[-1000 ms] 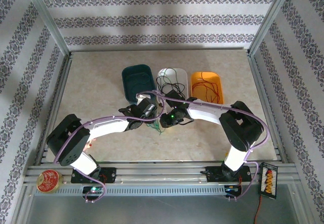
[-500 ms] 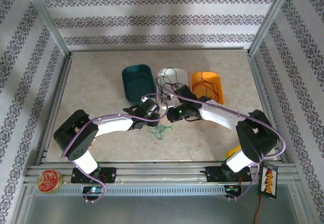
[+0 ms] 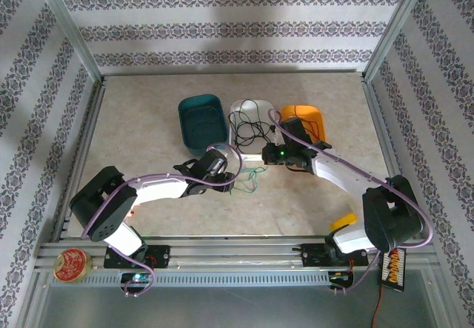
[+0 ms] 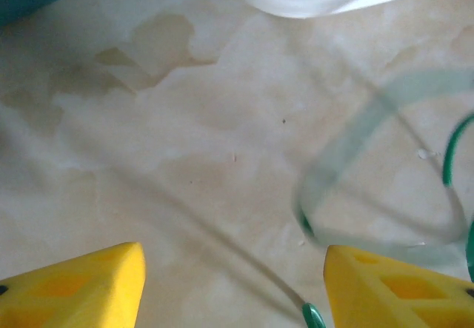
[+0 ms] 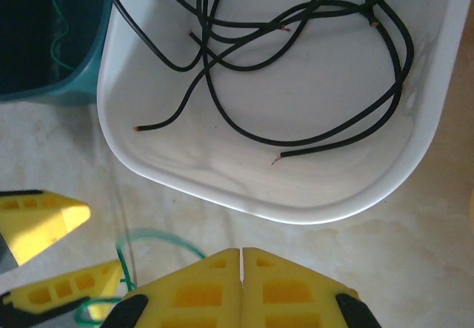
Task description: Untangle the cables
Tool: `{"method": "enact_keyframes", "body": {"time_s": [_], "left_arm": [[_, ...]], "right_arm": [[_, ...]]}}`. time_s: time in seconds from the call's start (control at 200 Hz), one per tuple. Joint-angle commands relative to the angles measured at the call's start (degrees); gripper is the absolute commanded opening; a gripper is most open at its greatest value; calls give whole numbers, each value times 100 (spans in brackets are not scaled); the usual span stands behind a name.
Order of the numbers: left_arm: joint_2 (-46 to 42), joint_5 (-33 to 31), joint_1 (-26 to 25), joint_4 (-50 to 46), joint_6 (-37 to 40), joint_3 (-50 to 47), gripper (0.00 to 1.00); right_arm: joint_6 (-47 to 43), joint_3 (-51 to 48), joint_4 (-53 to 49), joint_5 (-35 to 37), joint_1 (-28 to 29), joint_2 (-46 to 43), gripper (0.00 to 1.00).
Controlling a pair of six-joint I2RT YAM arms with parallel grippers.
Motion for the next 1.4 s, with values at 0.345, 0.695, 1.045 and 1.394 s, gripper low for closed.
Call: {"method": "enact_keyframes", "body": {"time_s": [0.345, 0.695, 1.045, 1.394], "left_arm": [[-50, 1133, -90, 635, 531, -73, 65], [383, 2194, -90, 1156, 733, 302, 78], [982, 1906, -182, 914, 893, 770, 77], [929, 2030, -196, 719, 1035, 575, 3]], "right_arm": [[208, -221, 198, -163, -68, -153, 0], [254, -283, 207, -269, -68, -195, 0], [280, -298, 196, -251, -86, -254, 0], [371, -351, 176, -93, -224, -407, 0]]}}
